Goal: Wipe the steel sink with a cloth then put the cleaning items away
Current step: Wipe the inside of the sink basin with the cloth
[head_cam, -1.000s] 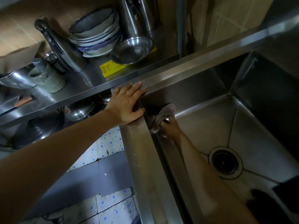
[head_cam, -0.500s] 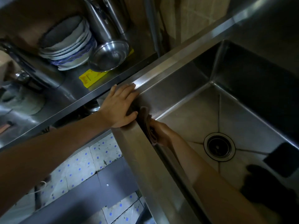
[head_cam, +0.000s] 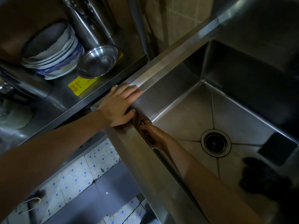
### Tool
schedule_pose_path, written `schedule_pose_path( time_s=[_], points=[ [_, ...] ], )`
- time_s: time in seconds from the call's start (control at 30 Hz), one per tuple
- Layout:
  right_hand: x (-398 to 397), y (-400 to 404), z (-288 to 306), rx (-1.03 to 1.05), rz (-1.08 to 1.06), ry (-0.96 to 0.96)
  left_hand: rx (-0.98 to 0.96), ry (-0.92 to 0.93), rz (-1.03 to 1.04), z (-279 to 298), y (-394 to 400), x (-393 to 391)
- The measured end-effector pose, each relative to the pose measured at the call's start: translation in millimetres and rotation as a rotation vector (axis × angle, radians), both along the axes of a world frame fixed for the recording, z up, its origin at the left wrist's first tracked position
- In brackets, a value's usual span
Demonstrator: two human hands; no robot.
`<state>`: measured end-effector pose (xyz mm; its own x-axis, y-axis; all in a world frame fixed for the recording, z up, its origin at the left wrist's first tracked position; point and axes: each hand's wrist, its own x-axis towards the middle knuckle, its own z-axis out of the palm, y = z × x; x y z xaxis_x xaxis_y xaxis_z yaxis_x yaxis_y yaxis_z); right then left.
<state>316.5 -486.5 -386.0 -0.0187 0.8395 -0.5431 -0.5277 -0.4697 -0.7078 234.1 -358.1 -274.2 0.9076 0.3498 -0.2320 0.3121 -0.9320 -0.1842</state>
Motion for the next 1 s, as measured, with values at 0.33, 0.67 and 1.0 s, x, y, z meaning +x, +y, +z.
schedule_pose_path(
  time_s=[0.33, 0.67, 1.0],
  points=[
    [5.0, -0.7, 3.0, -0.145, -0.025, 0.076, 0.009, -0.047, 0.016, -10.1, 1.7, -1.8],
    [0.0, 8.7, -4.4, -0.206, -0.171, 0.154, 0.019, -0.042, 0.009, -14.2, 4.9, -2.6],
    [1.6, -2.7, 11.7, 0.079, -0.103, 0.069, 0.013, -0.052, 0.012, -13.7, 2.6, -3.3]
  ],
)
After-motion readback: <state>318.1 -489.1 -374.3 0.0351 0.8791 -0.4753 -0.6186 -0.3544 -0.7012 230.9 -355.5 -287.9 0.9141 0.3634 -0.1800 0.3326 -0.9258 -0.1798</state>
